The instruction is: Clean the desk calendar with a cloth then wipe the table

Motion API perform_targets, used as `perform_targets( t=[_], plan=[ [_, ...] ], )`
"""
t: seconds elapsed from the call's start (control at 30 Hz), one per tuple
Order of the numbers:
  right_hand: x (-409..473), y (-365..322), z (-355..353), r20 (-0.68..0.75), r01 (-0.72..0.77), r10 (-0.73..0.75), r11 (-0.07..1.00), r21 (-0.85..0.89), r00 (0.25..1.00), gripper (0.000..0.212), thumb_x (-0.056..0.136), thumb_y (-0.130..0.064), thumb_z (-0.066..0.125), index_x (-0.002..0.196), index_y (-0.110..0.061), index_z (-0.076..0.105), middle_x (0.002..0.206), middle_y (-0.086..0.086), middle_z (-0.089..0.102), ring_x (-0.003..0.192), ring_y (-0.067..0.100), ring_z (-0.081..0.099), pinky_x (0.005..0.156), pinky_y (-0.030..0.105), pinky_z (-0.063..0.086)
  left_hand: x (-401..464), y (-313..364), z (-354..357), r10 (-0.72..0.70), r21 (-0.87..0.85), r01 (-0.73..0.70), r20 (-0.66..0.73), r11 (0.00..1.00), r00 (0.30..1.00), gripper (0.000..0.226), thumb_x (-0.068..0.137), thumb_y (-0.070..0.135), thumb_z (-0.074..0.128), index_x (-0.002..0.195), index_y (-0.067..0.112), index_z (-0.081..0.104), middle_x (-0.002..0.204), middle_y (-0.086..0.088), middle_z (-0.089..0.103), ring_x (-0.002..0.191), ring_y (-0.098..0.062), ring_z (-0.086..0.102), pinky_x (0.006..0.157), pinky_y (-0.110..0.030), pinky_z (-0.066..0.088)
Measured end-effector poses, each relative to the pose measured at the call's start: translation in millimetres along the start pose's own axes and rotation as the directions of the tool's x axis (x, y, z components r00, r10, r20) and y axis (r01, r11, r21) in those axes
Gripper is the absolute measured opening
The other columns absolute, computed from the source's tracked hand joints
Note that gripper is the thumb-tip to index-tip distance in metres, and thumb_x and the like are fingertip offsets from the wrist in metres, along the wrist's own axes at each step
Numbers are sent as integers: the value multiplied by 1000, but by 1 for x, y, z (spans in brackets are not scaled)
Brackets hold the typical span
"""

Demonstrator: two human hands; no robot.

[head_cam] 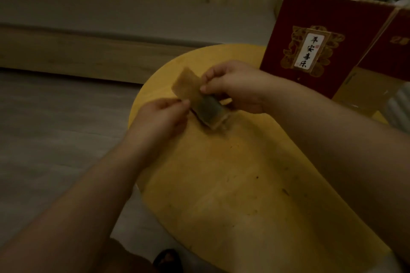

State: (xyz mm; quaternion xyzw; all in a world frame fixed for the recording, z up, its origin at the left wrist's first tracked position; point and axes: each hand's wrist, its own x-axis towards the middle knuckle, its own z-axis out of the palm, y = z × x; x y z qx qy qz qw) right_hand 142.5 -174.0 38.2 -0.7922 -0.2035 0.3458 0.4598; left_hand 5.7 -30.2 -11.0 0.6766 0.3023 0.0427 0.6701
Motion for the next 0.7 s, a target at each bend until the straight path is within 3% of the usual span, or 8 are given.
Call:
perform_targets(
  t=[0.07,0.13,0.3,0.4,0.47,0.6,0.7],
  plan=[
    [2,-5,17,-33,6,3,963,269,999,12,99,-7,68,95,-17,72,101,5,74,94,21,73,80,42,64,14,11,-1,4,-195,-15,-55,981,998,8,97,23,70,102,18,73,87,0,82,80,-17,80,63,-31,64],
    [8,-8,38,-106,5,38,924,383,994,13,99,-4,68,91,-14,68,96,8,72,89,23,73,78,42,64,30,20,-10,43,-177,-73,-167,981,985,3,93,17,72,94,19,75,74,4,80,68,-15,78,51,-27,58],
    [44,-2,71,-342,-46,72,995,84,937,8,95,-16,77,100,-13,71,104,13,74,97,32,74,87,51,66,62,16,-39,130,178,-91,-224,980,966,4,87,23,81,90,23,78,88,-3,78,76,-17,75,54,-26,56],
    [54,0,81,-398,-90,2,975,-202,917,5,95,-17,74,98,-15,72,100,10,72,92,30,71,76,40,63,71,8,-45,181,415,-77,-218,906,959,8,88,27,82,89,31,75,97,0,74,90,-17,72,75,-38,63],
    [58,5,85,-421,-85,-72,936,-342,904,3,94,-17,74,95,-15,73,97,8,70,89,27,68,65,33,52,74,4,-46,241,542,-95,-205,835,949,13,87,31,83,98,28,77,98,3,73,89,-16,71,80,-43,63],
    [53,8,81,-398,-62,-97,928,-366,912,8,95,-20,75,101,-15,75,102,6,72,94,24,68,69,32,52,73,3,-44,298,679,-93,-192,728,935,28,89,40,79,112,23,77,91,7,71,81,-17,72,79,-45,63],
    [29,10,69,-407,24,-178,934,-357,896,23,99,-29,71,117,-15,75,114,5,74,106,21,68,85,33,58,61,7,-41,329,750,-96,-169,655,929,37,94,42,71,126,23,70,108,4,71,91,-18,72,84,-46,62]
  ],
)
